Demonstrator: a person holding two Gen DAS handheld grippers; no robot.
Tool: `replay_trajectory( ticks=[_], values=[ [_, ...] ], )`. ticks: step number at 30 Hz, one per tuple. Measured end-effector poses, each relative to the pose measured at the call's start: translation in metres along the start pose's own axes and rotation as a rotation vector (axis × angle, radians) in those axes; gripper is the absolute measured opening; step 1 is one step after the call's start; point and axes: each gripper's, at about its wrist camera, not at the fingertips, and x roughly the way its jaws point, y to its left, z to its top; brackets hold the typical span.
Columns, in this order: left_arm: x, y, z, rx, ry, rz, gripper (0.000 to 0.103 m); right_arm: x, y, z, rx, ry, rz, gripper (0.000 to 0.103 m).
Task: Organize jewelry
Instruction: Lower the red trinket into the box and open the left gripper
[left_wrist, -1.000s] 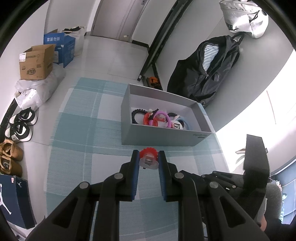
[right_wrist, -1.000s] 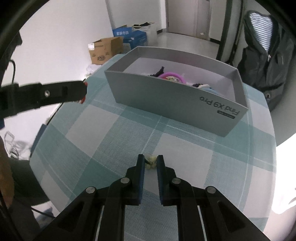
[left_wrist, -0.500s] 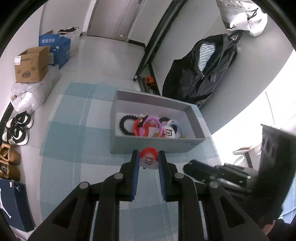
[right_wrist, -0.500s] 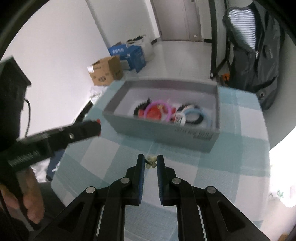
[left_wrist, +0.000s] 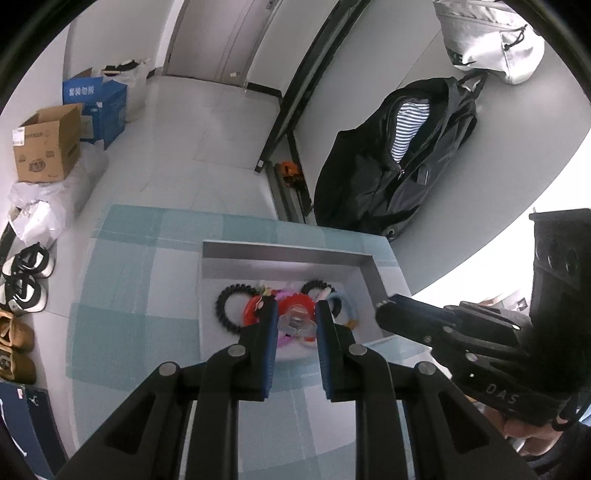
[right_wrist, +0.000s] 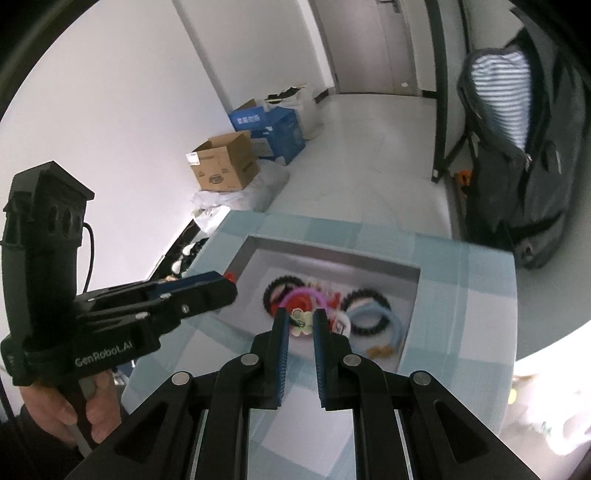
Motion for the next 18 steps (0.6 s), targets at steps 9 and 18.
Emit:
replay_trajectory(
  ticks=[9,18],
  values=[
    [0.029,0.005,0.015,-0.030,0.065,-0.006,0.015,0.022,-0.020,0.022,0.017,0.004,0.016,0.012],
    [0.049,0.000,0.021,0.003,0.123,0.014,0.015,0.034,-0.044,0.026,0.112,0.022,0.080,0.012]
  ],
)
